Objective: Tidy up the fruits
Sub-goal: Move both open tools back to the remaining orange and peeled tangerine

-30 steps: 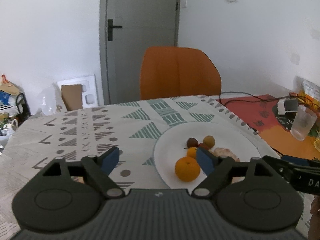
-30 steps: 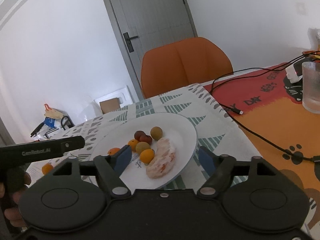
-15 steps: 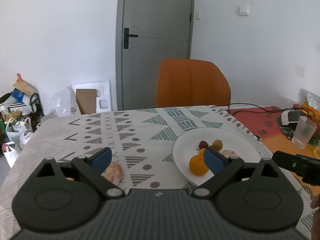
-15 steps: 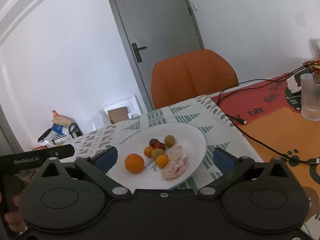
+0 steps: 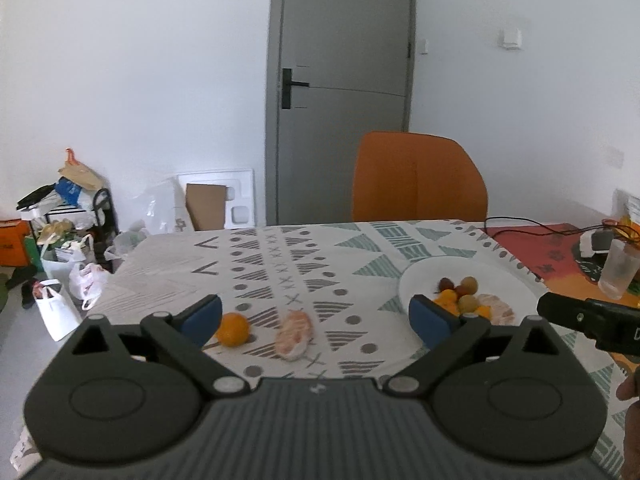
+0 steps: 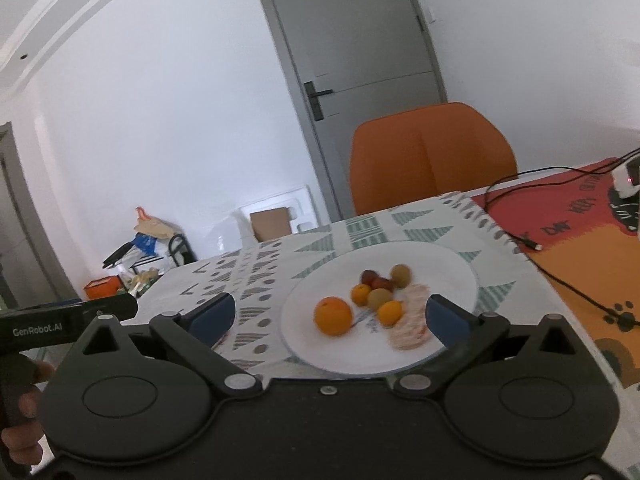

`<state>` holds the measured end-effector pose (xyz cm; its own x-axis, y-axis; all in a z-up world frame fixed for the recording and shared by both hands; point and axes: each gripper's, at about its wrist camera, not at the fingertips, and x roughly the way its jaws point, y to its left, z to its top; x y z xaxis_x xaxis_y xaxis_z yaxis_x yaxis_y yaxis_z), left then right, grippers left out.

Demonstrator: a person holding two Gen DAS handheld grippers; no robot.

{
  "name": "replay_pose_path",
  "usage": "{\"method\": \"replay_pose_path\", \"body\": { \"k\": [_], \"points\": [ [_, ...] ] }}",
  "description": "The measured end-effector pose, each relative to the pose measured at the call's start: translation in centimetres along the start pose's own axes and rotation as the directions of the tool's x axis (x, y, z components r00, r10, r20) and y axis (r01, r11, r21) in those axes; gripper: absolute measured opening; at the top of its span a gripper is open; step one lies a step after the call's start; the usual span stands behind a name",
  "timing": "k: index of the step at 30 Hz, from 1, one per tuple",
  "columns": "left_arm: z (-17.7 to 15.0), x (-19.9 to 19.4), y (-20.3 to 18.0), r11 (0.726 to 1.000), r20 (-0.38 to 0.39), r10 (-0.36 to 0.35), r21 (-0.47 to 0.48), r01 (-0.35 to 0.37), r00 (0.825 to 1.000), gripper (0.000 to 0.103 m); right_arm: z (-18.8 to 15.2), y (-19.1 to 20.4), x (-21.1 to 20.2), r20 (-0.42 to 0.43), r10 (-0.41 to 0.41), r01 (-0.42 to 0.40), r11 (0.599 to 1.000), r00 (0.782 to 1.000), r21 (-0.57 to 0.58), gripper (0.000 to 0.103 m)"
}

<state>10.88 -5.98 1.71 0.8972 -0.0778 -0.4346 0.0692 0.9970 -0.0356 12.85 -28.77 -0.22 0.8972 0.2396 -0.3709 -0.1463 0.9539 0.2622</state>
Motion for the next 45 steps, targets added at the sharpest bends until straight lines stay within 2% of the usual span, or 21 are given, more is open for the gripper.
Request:
{"method": "replay_pose_path", "body": {
  "k": [11, 21, 33, 36, 38, 45],
  "points": [
    [-0.9, -0.5, 4.8, 0.994, -0.002, 0.069, -0.080, -0.069, 0.998, 0.099, -0.6, 3.3, 1.1, -0.045, 0.039, -0.041, 0.998, 0.998, -0.044, 0.103],
    [-1.3, 1.1, 9.4, 0.978, -0.044, 0.131, -0.160, -0.137, 0.990, 0.099, -0.8, 5.4, 3.9, -0.132, 0.090, -0.102, 0.991, 0.987, -0.085, 0.103],
    [-1.7, 3.6, 11.6, 0.976, -0.075, 0.102, -0.186, -0.115, 0.992, 0.099, -0.9, 8.0, 8.4, -0.214, 0.125, -0.152, 0.982, 0.969, -0.114, 0.103],
    [-2.0, 4.0, 12.0, 0.974, -0.083, 0.106, -0.190, -0.120, 0.991, 0.099, -1.1, 8.7, 9.5, -0.247, 0.134, -0.168, 0.978, 0.960, -0.120, 0.099],
    [-2.2, 4.2, 12.4, 0.972, -0.090, 0.111, -0.198, -0.127, 0.990, 0.099, -1.4, 9.1, 10.4, -0.271, 0.150, -0.187, 0.975, 0.951, -0.117, 0.090],
    [-2.5, 4.3, 13.9, 0.965, -0.104, 0.141, -0.208, -0.161, 0.984, 0.099, -1.9, 10.3, 13.2, -0.321, 0.165, -0.207, 0.973, 0.933, -0.100, 0.077]
  ]
}}
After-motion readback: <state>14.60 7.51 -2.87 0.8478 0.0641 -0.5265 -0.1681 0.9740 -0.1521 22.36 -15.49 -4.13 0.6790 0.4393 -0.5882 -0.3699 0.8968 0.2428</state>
